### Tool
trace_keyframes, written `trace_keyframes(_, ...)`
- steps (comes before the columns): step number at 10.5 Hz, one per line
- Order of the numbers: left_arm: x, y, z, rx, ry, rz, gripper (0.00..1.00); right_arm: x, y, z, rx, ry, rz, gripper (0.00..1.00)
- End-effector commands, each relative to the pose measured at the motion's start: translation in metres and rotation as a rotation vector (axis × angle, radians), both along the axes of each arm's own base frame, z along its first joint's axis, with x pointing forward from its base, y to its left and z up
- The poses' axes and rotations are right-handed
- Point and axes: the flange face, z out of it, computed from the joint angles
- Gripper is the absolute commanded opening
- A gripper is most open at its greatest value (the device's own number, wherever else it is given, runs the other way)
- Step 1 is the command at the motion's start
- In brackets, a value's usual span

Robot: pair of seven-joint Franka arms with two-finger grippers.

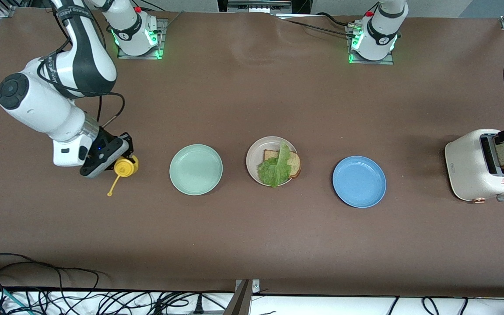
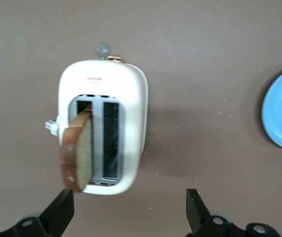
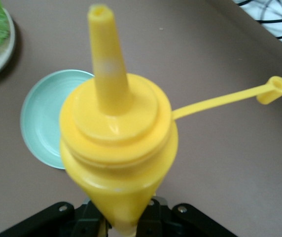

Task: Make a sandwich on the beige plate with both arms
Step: 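Return the bottle with the right gripper while the left gripper reaches the toaster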

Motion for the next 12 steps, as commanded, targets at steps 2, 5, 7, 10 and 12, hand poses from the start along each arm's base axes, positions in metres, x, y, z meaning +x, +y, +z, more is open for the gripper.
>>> trace_keyframes(2,-0.003,0.049,-0.045,-0.02,0.045,-0.026,1.0,-0.001,-0.017,-0.022,0.024,-0.074,0.02,0.0)
trace_keyframes(5,-0.003,0.058,-0.078,-0.038,0.069,-0.03,1.0,0.005,-0.013,-0.06,0.052,-0.101,0.039,0.0)
trace_keyframes(7,-0.007,0.072,-0.09,-0.021,0.078,-0.024,1.0,0.003,-0.006,-0.088,0.062,-0.117,0.044,0.0)
trace_keyframes(10,-0.007,0.077,-0.097,-0.022,0.076,-0.017,0.22,-0.002,0.001,-0.12,0.124,-0.085,-0.015,0.0)
trace_keyframes(12,-0.007,0.077,-0.095,-0.019,0.073,-0.019,0.03,-0.002,-0.004,-0.148,0.15,-0.098,-0.009,0.0)
